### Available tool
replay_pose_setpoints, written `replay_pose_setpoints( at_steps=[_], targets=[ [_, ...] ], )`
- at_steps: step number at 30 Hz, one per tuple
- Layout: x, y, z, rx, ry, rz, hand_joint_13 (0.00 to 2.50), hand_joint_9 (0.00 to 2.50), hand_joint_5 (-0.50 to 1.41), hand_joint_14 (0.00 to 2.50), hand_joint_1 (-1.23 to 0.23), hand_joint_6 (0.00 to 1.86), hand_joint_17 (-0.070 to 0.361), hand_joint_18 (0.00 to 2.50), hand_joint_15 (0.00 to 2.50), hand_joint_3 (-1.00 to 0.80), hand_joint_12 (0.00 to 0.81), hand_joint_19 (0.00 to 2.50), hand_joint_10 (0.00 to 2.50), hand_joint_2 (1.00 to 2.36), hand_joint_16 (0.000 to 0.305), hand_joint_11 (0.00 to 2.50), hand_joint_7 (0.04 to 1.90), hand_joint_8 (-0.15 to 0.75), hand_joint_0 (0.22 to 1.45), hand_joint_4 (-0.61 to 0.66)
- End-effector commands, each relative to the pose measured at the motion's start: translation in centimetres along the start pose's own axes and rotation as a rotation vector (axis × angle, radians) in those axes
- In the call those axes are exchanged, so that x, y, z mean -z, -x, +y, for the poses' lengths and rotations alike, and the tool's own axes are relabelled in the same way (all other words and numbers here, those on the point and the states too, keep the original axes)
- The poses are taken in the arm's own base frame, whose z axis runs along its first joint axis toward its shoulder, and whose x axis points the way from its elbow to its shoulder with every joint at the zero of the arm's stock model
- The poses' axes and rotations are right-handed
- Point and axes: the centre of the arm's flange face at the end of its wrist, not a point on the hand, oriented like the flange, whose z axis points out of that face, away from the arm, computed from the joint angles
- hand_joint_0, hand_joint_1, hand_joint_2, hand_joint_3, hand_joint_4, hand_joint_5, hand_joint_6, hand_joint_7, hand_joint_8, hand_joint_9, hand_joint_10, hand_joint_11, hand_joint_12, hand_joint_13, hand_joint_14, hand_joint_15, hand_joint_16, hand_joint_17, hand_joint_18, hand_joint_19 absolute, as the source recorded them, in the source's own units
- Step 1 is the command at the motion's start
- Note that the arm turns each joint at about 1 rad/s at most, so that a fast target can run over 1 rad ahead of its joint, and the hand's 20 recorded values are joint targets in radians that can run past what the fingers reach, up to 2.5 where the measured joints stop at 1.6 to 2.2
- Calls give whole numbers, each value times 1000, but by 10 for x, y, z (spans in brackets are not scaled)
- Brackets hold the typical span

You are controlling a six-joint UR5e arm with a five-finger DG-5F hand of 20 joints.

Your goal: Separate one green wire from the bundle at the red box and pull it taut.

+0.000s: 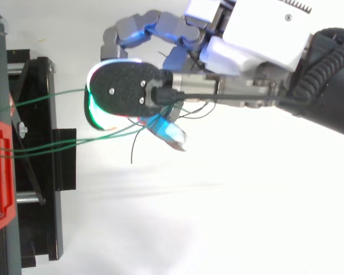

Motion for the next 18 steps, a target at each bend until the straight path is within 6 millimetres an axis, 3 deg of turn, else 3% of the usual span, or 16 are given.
replay_pose_setpoints(
  at_steps=[1,5,7,18],
  targets=[
    [-3,11,0,12,-3,-15,1478,1454,-148,28,-385,713,157,1076,1259,-500,363,780,26,1000,70,1514,1252,307,518,179],
    [-2,18,-9,37,-18,-22,1477,1452,-144,28,-395,696,157,1074,1253,-500,363,780,26,1000,70,1501,1271,298,519,187],
    [1,22,-30,50,-36,-25,1475,1450,-144,27,-398,691,157,1074,1263,-500,360,780,27,1000,70,1509,1271,305,519,182],
    [0,14,-25,42,-2,-20,1472,1445,-143,28,-452,687,155,1067,1258,-500,358,776,27,1000,69,1506,1304,291,529,173]
  ],
)
